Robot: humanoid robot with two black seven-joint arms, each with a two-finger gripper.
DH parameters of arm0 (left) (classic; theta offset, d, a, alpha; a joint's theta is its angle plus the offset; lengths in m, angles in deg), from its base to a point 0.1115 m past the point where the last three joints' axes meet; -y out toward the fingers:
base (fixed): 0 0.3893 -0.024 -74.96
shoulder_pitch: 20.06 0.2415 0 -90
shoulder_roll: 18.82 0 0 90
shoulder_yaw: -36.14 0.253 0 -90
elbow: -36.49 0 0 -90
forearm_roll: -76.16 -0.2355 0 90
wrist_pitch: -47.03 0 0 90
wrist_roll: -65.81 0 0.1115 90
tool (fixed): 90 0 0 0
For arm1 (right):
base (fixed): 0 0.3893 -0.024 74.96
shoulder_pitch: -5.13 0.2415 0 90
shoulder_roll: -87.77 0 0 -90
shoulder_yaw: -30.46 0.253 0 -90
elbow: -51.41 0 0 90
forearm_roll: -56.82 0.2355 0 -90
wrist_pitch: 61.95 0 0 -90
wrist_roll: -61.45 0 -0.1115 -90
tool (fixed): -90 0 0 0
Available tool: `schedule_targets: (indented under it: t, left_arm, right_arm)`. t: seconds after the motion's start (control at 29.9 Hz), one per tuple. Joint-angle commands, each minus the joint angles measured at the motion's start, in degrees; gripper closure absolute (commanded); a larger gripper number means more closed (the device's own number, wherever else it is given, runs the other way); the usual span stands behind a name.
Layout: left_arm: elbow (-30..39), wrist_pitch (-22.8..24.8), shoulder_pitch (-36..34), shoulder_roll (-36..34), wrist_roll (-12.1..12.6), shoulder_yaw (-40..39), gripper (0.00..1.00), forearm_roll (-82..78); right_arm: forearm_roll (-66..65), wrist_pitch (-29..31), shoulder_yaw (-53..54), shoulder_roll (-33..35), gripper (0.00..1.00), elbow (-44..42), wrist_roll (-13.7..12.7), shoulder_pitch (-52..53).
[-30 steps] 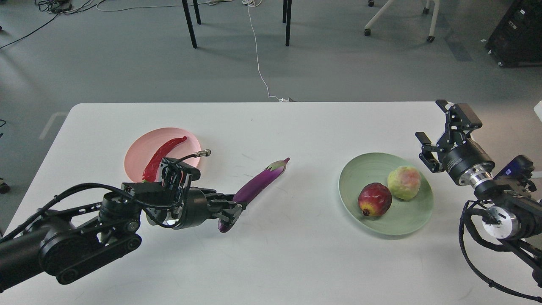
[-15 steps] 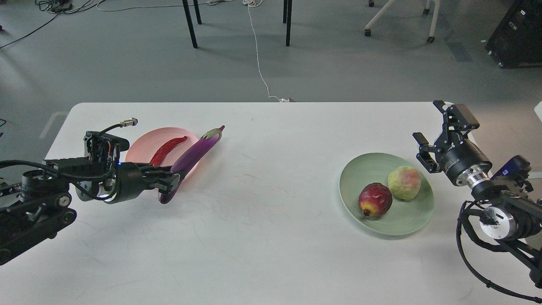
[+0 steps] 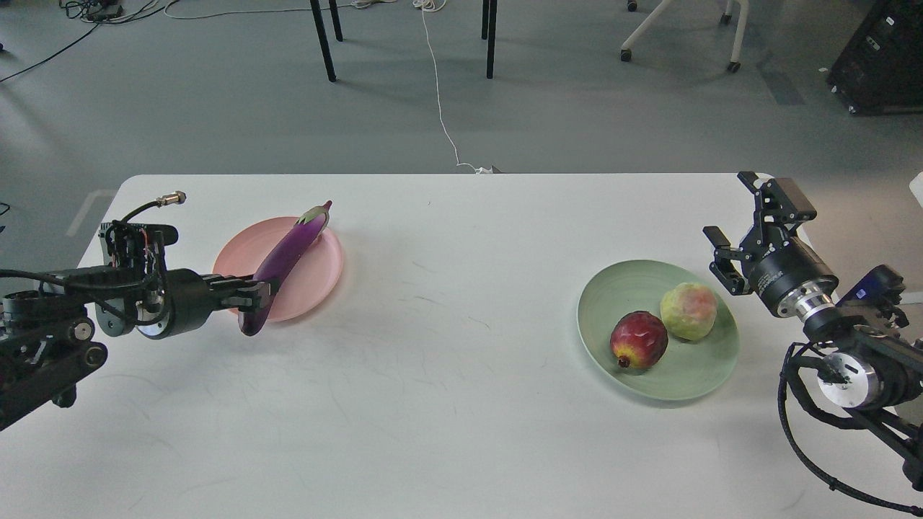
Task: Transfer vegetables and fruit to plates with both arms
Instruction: 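Carry the eggplant onto the pink plate and lower it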
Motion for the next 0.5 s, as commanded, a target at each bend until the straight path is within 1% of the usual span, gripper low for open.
schedule_targets:
  t: [0.0,0.27,0.4,0.47]
  left_arm:
    - [-0.1,0.0,-0.1,-0.2,0.0,-0.5,0.8,0.4]
    - [-0.7,0.0,0.0,-0.9,0.0,-1.2,0.78,1.1]
    - [-3.6,0.0,0.0,-1.0,-0.1,-1.2,0.78,1.0]
    - [-4.0,0.0,0.1,-1.4,-0.7,-1.1,0.78,1.0]
  right_arm:
    - [0.0,0.0,0.0,-0.1,0.01,0.0,0.0,0.0]
    - [0.0,0.0,0.0,-0.1,0.01,0.1,0.0,-0.3]
    - [0.0,0.0,0.0,0.0,0.01,0.2,0.0,-0.4]
    - [0.0,0.0,0.2,0.0,0.01,0.3,0.0,-0.8]
